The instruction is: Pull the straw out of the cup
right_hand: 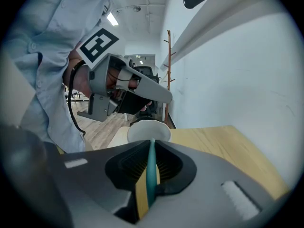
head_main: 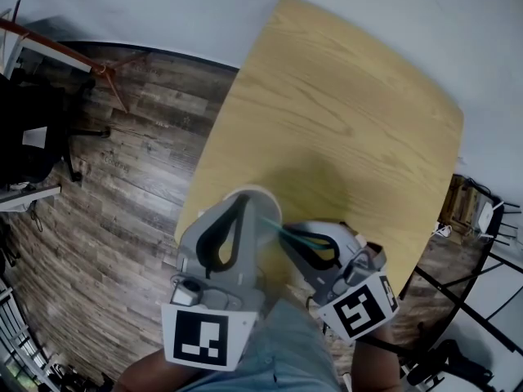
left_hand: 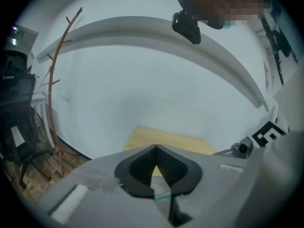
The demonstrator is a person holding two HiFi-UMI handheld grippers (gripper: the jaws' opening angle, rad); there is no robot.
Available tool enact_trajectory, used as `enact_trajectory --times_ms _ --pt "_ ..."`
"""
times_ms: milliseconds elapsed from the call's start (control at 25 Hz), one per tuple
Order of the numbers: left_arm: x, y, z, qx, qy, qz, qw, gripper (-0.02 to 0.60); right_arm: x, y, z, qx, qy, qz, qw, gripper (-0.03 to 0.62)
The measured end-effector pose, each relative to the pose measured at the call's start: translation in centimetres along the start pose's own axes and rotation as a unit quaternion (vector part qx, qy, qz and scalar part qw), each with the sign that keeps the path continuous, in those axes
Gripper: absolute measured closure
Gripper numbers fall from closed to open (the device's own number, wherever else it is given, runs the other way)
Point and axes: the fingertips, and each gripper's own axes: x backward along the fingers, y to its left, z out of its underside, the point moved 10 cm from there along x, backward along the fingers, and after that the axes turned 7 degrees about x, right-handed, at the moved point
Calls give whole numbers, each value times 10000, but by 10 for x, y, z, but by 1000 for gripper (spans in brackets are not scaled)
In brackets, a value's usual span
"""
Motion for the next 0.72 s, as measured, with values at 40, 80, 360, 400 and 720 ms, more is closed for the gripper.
enact_trajectory --times_ms 40,80,360,400,720 --pt "1 0 0 -15 -19 2 10000 561 1 1 -1 5 -24 11 10000 556" --pt "3 0 -1 -30 -43 7 10000 561 1 2 -3 1 -51 34 10000 556" --pt "16 -6 -11 -146 -225 14 9996 561 13 5 -15 -14 -189 306 9994 556" --pt "19 -7 -13 -170 -259 14 9995 561 16 6 -17 -13 -216 340 9992 556" --pt "47 -13 -30 -426 -664 79 9969 561 38 16 -43 44 -310 718 9969 557"
